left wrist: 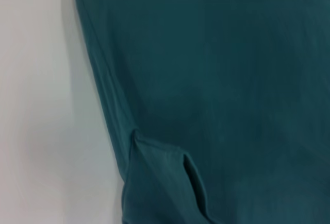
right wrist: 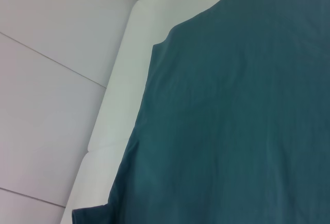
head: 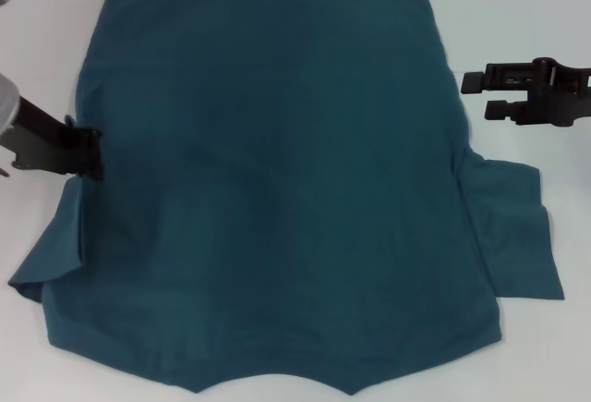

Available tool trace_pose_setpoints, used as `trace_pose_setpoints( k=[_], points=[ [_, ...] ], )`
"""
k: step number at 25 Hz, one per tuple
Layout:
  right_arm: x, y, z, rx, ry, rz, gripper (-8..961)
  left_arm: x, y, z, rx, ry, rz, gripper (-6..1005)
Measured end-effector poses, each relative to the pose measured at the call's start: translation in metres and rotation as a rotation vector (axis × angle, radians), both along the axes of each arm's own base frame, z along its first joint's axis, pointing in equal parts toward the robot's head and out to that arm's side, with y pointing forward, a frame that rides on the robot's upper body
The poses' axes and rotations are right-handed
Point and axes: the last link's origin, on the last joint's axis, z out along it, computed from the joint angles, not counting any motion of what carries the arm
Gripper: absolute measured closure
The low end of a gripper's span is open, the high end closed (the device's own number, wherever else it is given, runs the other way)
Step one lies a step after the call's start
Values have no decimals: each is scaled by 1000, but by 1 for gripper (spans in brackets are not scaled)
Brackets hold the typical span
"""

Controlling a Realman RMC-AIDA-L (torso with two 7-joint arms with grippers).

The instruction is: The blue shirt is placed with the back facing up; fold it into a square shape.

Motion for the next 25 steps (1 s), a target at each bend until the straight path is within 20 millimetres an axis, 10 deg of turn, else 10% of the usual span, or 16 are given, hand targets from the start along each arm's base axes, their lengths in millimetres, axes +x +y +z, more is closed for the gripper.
trace_pose_setpoints(
  k=[25],
  points=[
    [1, 1, 1, 17, -2, -3, 171, 10, 17, -39, 16, -44, -68, 866]
  ],
)
